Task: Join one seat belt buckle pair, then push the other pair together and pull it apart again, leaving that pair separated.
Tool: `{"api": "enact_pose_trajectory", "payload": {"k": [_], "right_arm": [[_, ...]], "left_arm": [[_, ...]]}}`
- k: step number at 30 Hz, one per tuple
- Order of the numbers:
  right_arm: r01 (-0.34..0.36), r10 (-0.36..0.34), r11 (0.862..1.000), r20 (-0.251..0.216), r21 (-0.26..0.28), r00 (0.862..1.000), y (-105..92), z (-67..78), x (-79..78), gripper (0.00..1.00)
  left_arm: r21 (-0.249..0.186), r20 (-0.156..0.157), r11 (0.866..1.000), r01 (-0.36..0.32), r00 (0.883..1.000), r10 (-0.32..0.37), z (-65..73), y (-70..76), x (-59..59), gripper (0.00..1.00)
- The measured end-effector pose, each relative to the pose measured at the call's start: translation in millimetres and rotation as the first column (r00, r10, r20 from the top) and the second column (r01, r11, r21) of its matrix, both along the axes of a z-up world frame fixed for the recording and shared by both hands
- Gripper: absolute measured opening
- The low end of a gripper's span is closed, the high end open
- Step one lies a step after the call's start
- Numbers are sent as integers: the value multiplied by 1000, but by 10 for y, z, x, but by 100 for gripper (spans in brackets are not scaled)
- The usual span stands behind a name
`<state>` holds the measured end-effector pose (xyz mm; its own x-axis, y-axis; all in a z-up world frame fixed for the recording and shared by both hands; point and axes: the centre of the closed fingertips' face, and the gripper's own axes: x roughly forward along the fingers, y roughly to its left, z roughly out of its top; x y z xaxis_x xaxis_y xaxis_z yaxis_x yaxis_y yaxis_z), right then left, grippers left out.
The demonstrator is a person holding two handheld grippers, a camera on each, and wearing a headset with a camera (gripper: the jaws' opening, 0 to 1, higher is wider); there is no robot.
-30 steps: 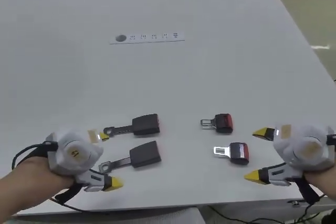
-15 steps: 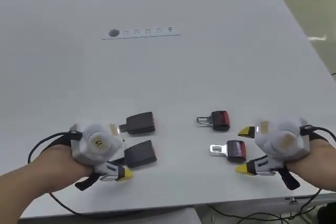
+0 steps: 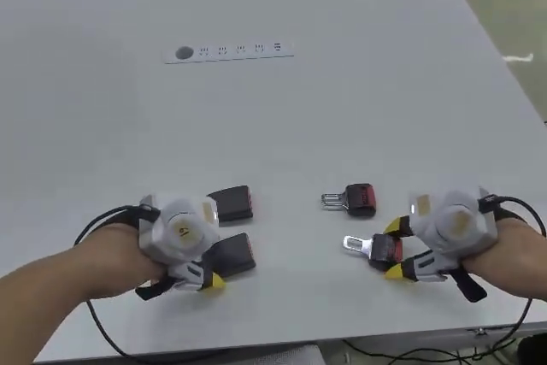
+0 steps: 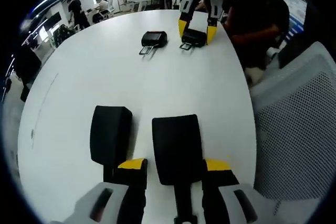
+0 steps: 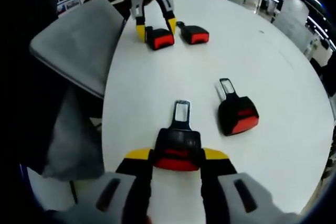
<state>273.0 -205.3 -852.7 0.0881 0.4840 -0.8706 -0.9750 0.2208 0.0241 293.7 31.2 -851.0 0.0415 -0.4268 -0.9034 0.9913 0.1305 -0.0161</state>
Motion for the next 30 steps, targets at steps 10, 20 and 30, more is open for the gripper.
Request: {"api": "enact_pose_trajectory", "payload": {"k": [10, 20, 30], "right_arm": [[-84, 84, 996, 13, -28, 996, 13, -7, 9, 35], [-169, 169, 983, 2, -71, 986, 32, -17, 15, 35], [-200, 201, 977, 7, -78, 979, 148, -13, -38, 34]], "left_arm": [[47, 5, 994, 95, 995, -95, -21, -24, -43, 34], [121, -10, 964, 236, 972, -237, -31, -36, -62, 34], [118, 4, 968, 221, 975, -223, -30, -17, -76, 33]]}}
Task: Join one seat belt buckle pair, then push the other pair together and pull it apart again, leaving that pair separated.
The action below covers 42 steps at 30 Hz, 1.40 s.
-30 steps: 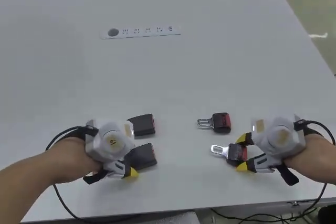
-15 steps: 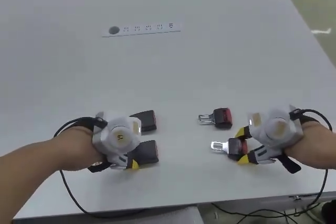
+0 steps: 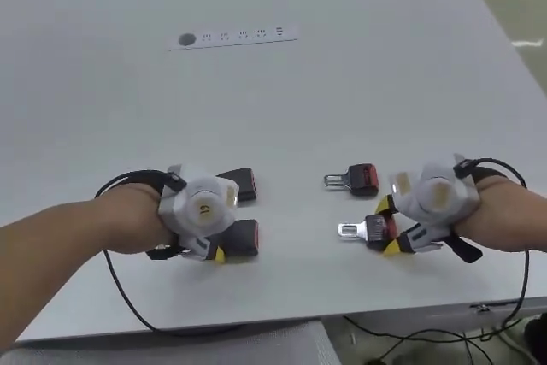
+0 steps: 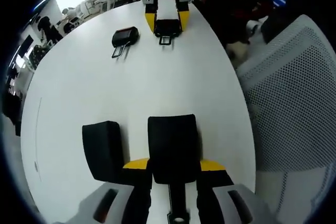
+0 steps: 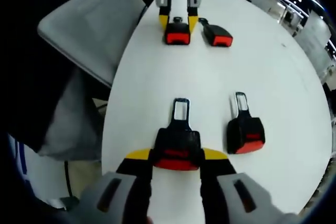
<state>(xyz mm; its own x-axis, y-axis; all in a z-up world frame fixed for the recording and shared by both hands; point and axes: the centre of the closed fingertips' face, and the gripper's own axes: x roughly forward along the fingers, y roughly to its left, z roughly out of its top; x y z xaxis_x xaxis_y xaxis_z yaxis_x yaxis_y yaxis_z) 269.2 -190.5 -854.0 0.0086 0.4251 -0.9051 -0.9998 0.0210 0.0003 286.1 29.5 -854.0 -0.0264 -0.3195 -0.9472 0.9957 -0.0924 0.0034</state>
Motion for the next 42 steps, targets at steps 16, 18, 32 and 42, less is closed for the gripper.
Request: {"api": "enact_pose_trajectory", "payload": {"k": [16, 18, 32, 42], "right_arm": [[6, -6, 999, -11, 44, 1000, 572, 6, -51, 35], [8, -8, 999, -11, 47, 1000, 651, 3, -48, 35], [-25, 25, 999, -11, 41, 1000, 1040, -1, 25, 35], [-47, 48, 998, -17, 45, 999, 1246, 0, 56, 35]], "left_arm": [[32, -1, 999, 18, 1000, -18, -2, -7, -3, 33], [46, 3, 999, 20, 1000, -20, -4, -11, -9, 33], [48, 7, 999, 18, 1000, -18, -5, -3, -13, 33], [54, 3, 998, 20, 1000, -20, -7, -1, -22, 33]]}}
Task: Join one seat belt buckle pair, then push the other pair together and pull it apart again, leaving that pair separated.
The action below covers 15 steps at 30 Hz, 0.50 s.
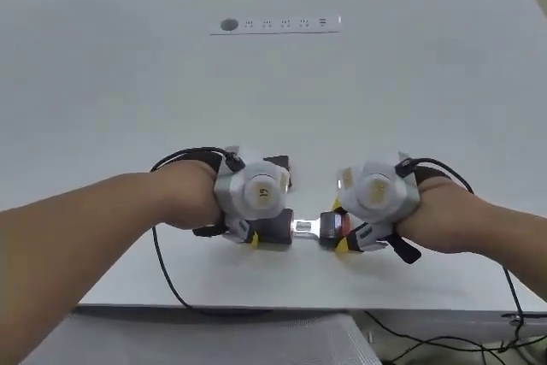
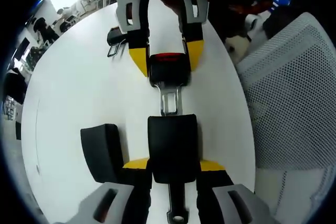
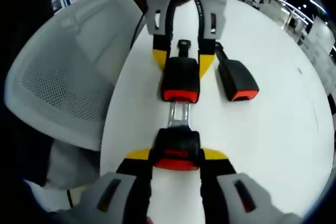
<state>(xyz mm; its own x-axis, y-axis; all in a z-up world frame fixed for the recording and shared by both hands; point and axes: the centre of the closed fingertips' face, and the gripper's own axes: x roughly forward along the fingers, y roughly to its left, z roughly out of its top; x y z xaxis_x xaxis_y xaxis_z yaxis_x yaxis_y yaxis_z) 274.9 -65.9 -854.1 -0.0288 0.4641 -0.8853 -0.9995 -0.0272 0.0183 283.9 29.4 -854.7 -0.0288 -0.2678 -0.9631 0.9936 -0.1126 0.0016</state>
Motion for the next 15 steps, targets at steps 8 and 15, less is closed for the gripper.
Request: {"api": "enact_pose_trajectory", "payload": {"k": [8, 15], "right_arm": [[-10, 10, 1000, 2, -10, 1000, 7, 0, 4, 35], [-12, 12, 1000, 0, 3, 1000, 70, 1, -18, 35]], "left_arm": [[-1, 0, 1000, 0, 1000, 0, -2, 1, -3, 33], [-2, 0, 1000, 1, 1000, -1, -3, 2, -6, 33]]}}
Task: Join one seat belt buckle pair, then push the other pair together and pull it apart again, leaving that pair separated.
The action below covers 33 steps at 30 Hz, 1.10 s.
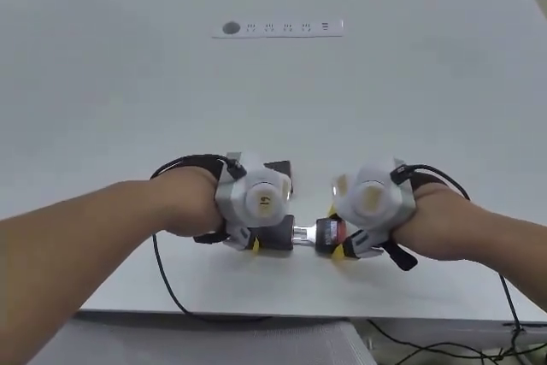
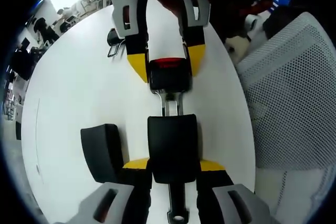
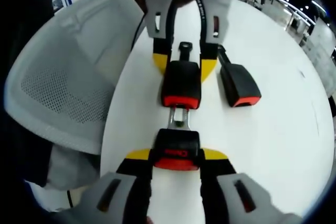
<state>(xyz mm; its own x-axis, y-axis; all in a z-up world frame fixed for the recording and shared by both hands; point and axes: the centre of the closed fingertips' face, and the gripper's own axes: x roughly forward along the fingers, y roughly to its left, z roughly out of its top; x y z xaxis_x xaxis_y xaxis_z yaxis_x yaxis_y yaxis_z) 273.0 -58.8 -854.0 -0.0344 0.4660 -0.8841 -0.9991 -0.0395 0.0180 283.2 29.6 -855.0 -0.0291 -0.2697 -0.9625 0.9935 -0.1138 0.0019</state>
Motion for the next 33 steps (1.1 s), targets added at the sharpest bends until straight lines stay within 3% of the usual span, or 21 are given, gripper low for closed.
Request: {"api": "enact_pose_trajectory", "payload": {"k": [18, 33], "right_arm": [[33, -33, 999, -4, -1, 999, 121, -16, 38, 32], [25, -25, 1000, -7, 15, 1000, 177, 11, 43, 32]], "left_arm": [[-34, -7, 999, 12, 1000, -12, -3, 0, 17, 32], [-9, -4, 1000, 16, 1000, -16, -6, 0, 17, 32]]}}
